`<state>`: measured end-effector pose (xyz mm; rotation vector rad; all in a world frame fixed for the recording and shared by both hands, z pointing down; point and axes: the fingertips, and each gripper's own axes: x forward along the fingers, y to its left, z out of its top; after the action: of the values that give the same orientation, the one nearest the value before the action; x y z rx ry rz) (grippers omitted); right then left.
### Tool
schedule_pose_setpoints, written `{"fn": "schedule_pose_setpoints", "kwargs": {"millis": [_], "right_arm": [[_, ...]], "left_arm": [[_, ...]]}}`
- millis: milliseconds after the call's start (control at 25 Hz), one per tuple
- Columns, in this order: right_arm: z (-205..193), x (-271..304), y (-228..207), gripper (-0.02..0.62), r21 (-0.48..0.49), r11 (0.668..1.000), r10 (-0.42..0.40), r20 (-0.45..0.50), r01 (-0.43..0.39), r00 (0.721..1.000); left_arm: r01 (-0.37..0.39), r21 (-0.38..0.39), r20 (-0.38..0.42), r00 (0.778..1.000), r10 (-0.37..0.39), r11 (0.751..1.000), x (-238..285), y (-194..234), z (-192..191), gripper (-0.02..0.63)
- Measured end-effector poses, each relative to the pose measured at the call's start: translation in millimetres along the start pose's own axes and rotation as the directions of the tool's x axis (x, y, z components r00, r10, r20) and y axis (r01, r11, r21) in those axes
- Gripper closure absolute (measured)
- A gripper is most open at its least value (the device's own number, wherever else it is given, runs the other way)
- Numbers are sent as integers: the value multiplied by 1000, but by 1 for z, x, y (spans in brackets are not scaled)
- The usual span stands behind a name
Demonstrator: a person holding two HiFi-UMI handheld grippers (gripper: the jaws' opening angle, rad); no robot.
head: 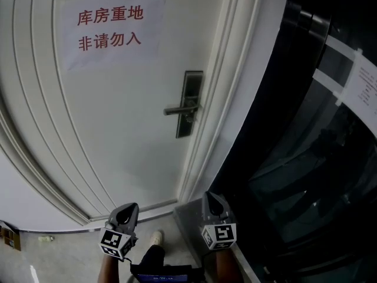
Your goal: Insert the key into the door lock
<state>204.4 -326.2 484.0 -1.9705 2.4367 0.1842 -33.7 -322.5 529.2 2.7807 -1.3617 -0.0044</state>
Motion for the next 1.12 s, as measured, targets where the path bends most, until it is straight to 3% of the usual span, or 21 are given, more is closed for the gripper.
{"fn": "schedule_pose_setpoints", "kwargs": {"millis": [840, 1120], "right_arm": [[-54, -47, 25, 594, 99, 994, 65, -109, -55, 992], [-49, -48, 24, 594, 83, 995, 61, -104, -53, 993]], "left_arm": [[-10, 1, -29, 1000, 10, 1000, -10, -17, -14, 604], [-4, -1, -31, 1000, 4, 1000, -9, -20, -15, 604]]}}
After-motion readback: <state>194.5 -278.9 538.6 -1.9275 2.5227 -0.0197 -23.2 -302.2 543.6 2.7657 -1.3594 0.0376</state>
